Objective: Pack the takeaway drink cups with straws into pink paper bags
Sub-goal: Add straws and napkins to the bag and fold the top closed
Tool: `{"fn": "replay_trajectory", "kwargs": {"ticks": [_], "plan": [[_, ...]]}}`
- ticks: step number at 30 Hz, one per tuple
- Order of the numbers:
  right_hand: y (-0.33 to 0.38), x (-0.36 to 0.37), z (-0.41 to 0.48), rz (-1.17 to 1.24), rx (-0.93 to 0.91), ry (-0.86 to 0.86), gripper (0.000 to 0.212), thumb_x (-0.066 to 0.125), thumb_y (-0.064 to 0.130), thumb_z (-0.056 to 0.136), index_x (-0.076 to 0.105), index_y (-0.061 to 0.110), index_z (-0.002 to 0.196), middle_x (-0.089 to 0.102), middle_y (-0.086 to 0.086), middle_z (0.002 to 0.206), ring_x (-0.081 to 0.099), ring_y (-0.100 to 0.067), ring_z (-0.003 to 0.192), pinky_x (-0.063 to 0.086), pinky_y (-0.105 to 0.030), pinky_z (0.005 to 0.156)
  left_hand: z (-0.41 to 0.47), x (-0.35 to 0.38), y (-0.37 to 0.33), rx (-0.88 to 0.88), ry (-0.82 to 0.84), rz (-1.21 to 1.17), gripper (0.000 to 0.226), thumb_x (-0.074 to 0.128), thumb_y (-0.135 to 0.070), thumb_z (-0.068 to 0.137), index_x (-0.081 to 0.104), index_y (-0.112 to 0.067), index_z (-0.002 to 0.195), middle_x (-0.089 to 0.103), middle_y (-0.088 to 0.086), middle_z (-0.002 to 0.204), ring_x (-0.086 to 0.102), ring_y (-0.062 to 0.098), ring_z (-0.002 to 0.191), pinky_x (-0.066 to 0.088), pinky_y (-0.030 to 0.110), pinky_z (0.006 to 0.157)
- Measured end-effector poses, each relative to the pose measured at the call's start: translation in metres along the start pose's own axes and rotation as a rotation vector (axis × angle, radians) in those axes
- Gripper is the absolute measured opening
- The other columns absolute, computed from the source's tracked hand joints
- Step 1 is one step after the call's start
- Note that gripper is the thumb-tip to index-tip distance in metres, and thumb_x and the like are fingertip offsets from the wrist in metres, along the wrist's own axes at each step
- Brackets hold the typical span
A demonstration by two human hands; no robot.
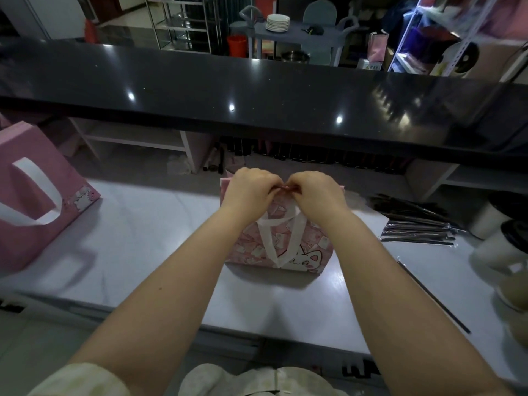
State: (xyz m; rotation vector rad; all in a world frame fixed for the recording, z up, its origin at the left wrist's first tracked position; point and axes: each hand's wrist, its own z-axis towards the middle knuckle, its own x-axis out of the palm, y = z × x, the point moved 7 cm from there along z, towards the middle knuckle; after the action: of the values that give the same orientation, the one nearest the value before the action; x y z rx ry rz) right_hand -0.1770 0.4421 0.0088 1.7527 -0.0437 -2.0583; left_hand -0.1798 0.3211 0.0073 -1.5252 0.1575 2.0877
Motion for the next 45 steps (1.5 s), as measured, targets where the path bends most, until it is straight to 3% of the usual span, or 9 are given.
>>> {"fn": "replay_trajectory", "kwargs": {"ticks": [7, 10, 17, 25, 30, 33, 37, 42, 45], "plan": [[0.002, -0.002, -0.010, 0.014, -0.131, -0.060, 0.021, 0.060, 0.009, 0.089, 0.073, 0.020, 0.102, 0.071, 0.002, 0.098, 0.061, -0.023, 0.096, 0.043, -0.038, 0.084, -0.017, -0.006, -0.002, -0.003, -0.125, 0.038, 0.017, 0.059, -0.023, 0.094, 0.073, -0.015, 0.097, 0.074, 0.001, 0.091, 0.065, 0.027, 0.088, 0.040, 0.041, 0.086], [-0.016, -0.010, -0.012, 0.054, -0.058, -0.020, 0.025, 0.060, 0.014, 0.091, 0.070, 0.028, 0.109, 0.069, 0.006, 0.102, 0.060, -0.019, 0.096, 0.045, -0.032, 0.080, -0.023, -0.019, 0.017, -0.015, -0.128, 0.035, 0.018, 0.061, -0.035, 0.093, 0.073, -0.023, 0.096, 0.072, -0.007, 0.092, 0.063, 0.020, 0.089, 0.040, 0.041, 0.087], [-0.013, -0.006, -0.013, -0.035, -0.018, -0.103, 0.023, 0.055, 0.002, 0.087, 0.071, 0.015, 0.096, 0.070, 0.000, 0.093, 0.059, -0.024, 0.092, 0.042, -0.033, 0.076, -0.023, -0.015, 0.026, -0.090, -0.102, 0.010, 0.017, 0.057, -0.023, 0.096, 0.072, -0.018, 0.101, 0.072, -0.003, 0.097, 0.064, 0.020, 0.094, 0.039, 0.038, 0.090], [-0.057, -0.019, -0.032, 0.310, 0.096, -0.026, 0.023, 0.060, 0.018, 0.093, 0.070, 0.026, 0.113, 0.068, 0.011, 0.104, 0.061, -0.013, 0.101, 0.051, -0.035, 0.088, -0.046, -0.031, 0.058, -0.106, -0.136, -0.167, 0.047, 0.061, -0.056, 0.081, 0.072, -0.023, 0.111, 0.072, -0.006, 0.094, 0.062, 0.014, 0.084, 0.043, 0.047, 0.094], [-0.059, -0.018, -0.029, 0.185, 0.100, -0.150, 0.020, 0.058, 0.011, 0.092, 0.073, 0.019, 0.101, 0.071, 0.002, 0.097, 0.062, -0.022, 0.093, 0.050, -0.037, 0.082, -0.044, -0.030, 0.061, -0.139, -0.187, -0.176, 0.021, 0.072, -0.031, 0.086, 0.073, -0.019, 0.104, 0.072, -0.004, 0.090, 0.062, 0.018, 0.081, 0.050, 0.050, 0.083], [-0.059, -0.013, -0.028, 0.211, 0.136, -0.225, 0.021, 0.056, 0.005, 0.090, 0.073, 0.016, 0.095, 0.071, 0.001, 0.093, 0.062, -0.023, 0.091, 0.050, -0.039, 0.079, -0.041, -0.029, 0.061, -0.161, -0.197, -0.194, 0.016, 0.072, -0.028, 0.086, 0.075, -0.018, 0.098, 0.071, -0.005, 0.086, 0.062, 0.017, 0.078, 0.052, 0.045, 0.079], [-0.075, -0.009, -0.034, 0.342, 0.164, -0.217, 0.018, 0.063, 0.007, 0.088, 0.075, 0.020, 0.096, 0.071, 0.007, 0.093, 0.064, -0.018, 0.092, 0.054, -0.038, 0.083, -0.053, -0.027, 0.076, -0.269, -0.134, -0.387, 0.042, 0.080, -0.034, 0.077, 0.069, -0.025, 0.116, 0.064, -0.013, 0.104, 0.056, 0.005, 0.095, 0.044, 0.013, 0.079], [-0.099, -0.009, -0.051, 0.598, 0.262, -0.304, 0.022, 0.071, 0.012, 0.085, 0.071, 0.034, 0.089, 0.068, 0.021, 0.089, 0.064, -0.003, 0.090, 0.054, -0.030, 0.085, -0.062, -0.031, 0.091, -0.336, -0.143, -0.366, 0.036, 0.081, -0.022, 0.077, 0.071, -0.023, 0.111, 0.062, -0.016, 0.100, 0.055, 0.006, 0.096, 0.041, 0.019, 0.085], [-0.098, -0.009, -0.053, 0.620, 0.249, -0.333, 0.040, 0.067, 0.002, 0.086, 0.067, 0.042, 0.081, 0.066, 0.024, 0.082, 0.064, 0.002, 0.085, 0.056, -0.027, 0.080, -0.057, -0.028, 0.086, -0.363, -0.173, -0.373, 0.020, 0.076, -0.016, 0.082, 0.074, -0.022, 0.101, 0.060, -0.020, 0.088, 0.053, 0.002, 0.086, 0.036, 0.007, 0.074]]}}
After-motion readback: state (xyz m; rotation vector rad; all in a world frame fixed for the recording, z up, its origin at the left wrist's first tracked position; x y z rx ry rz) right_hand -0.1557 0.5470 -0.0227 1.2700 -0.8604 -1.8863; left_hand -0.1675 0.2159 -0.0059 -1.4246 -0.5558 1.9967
